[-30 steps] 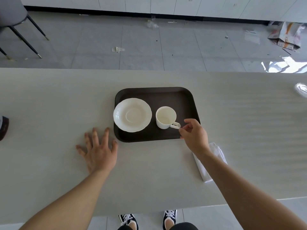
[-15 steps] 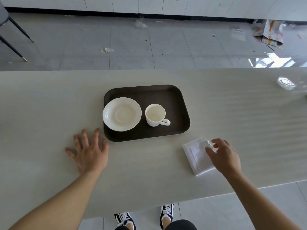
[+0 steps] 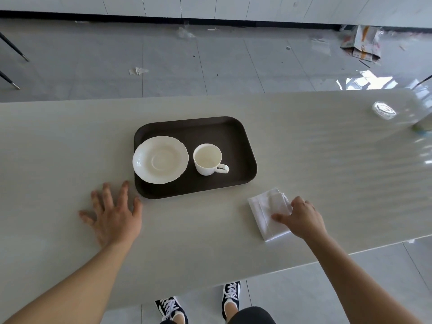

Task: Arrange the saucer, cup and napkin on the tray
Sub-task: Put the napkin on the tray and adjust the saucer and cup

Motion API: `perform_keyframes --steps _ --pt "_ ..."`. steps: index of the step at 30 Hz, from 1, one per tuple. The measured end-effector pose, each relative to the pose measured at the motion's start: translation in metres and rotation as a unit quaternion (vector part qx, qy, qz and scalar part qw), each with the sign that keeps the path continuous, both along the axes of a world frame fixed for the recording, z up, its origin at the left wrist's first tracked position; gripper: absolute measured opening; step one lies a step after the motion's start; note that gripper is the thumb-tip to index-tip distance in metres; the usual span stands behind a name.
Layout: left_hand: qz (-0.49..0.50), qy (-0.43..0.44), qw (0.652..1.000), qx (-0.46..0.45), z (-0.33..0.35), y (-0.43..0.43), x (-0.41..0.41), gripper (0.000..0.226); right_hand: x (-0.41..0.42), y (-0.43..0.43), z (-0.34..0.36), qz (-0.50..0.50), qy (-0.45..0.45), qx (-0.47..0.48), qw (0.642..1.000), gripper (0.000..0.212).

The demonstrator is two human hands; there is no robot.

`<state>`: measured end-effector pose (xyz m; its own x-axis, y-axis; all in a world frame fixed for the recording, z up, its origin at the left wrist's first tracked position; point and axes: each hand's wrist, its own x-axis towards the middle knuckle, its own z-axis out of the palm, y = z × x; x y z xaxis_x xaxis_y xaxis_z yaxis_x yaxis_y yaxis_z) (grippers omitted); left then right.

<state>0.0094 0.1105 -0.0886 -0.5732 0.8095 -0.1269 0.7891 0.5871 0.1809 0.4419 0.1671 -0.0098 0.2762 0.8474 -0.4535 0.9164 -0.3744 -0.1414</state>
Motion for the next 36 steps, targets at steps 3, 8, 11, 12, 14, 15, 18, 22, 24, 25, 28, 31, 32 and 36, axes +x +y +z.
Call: perform_keyframes --steps 3,8,11,12,14,15,18,22,24,25,28,31,32,36 --pt "0.0 -0.001 1.0 -0.001 0.001 0.0 0.001 0.057 0.0 -0.004 -0.001 -0.018 0.001 0.011 1.0 0.066" --pt "0.001 -0.005 1.0 -0.001 0.004 0.0 0.002 0.057 0.001 -0.006 -0.001 -0.024 -0.008 0.019 0.999 0.059" --pt "0.0 -0.003 1.0 0.003 0.005 0.0 0.003 0.057 0.002 -0.004 -0.001 -0.04 0.001 0.011 0.999 0.05" --pt "0.001 -0.004 1.0 0.002 0.005 0.0 0.003 0.057 0.001 -0.004 -0.002 -0.046 0.011 0.011 0.999 0.046" --pt "0.0 -0.006 1.0 0.003 0.006 0.0 0.003 0.057 0.0 -0.004 -0.004 -0.06 0.046 0.027 0.997 0.04" --pt "0.0 -0.007 1.0 0.004 0.007 0.0 0.003 0.057 -0.001 -0.004 -0.005 -0.068 0.064 0.042 0.995 0.037" --pt "0.001 -0.007 1.0 0.002 0.008 0.001 0.004 0.057 -0.004 0.0 -0.003 -0.117 0.153 0.084 0.978 0.026" --pt "0.002 -0.006 1.0 0.003 0.008 0.0 0.004 0.057 -0.01 0.014 0.011 -0.154 0.243 0.119 0.95 0.019" --pt "0.004 -0.004 1.0 0.005 0.007 0.0 0.004 0.057 -0.013 0.025 0.021 -0.156 0.253 0.147 0.943 0.019" --pt "0.003 -0.003 1.0 0.007 0.007 0.0 0.004 0.057 -0.015 0.03 0.026 -0.154 0.256 0.159 0.941 0.019" --pt "-0.001 -0.002 1.0 0.014 0.006 0.0 0.004 0.056 -0.024 0.05 0.04 -0.138 0.26 0.175 0.939 0.019" --pt "-0.002 0.001 1.0 0.012 0.004 -0.001 0.003 0.057 -0.034 0.072 0.054 -0.127 0.254 0.194 0.939 0.019" --pt "-0.002 0.002 1.0 0.013 0.004 -0.001 0.003 0.057 -0.037 0.079 0.059 -0.131 0.252 0.211 0.935 0.019" --pt "0.003 0.002 1.0 0.012 0.005 0.0 0.004 0.057 -0.05 0.107 0.07 -0.154 0.294 0.254 0.909 0.018"
